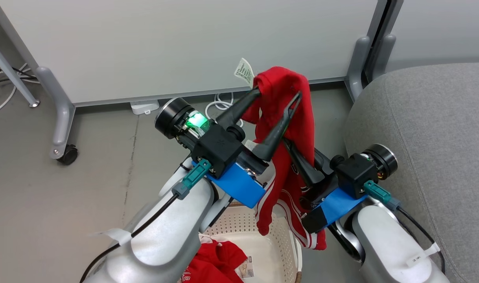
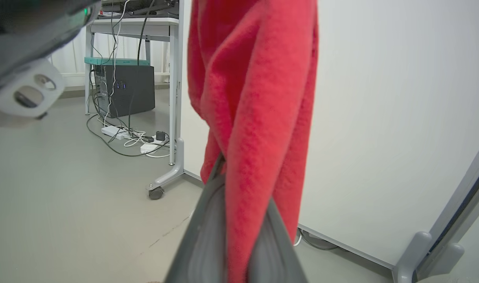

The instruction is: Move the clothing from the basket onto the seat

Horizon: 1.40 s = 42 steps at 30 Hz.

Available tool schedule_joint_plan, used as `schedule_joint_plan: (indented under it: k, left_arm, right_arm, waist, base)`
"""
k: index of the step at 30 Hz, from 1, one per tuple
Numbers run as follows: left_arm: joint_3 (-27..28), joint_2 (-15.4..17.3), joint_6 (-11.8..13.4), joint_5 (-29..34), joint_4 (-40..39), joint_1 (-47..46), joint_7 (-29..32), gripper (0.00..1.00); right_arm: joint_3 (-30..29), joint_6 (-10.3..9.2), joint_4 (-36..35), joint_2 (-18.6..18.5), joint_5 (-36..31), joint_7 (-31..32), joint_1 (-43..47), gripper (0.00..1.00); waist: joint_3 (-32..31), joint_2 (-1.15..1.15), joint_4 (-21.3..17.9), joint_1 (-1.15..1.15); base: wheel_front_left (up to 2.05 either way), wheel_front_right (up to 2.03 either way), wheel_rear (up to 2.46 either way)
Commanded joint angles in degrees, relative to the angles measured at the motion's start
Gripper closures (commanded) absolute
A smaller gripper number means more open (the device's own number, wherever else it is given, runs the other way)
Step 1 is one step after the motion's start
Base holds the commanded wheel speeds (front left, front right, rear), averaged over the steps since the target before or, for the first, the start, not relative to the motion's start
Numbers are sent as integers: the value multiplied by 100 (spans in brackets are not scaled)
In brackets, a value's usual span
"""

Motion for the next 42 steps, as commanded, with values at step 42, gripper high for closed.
schedule_joint_plan:
  k: [42]
  left_arm:
    - [-595, 87, -70, -78, 360, 187, -26, 0]
  right_arm:
    - [-2262, 3, -871, 110, -186, -4, 1011, 100]
  waist:
    - [589, 0, -1941, -1]
  base:
    - [0, 0, 0]
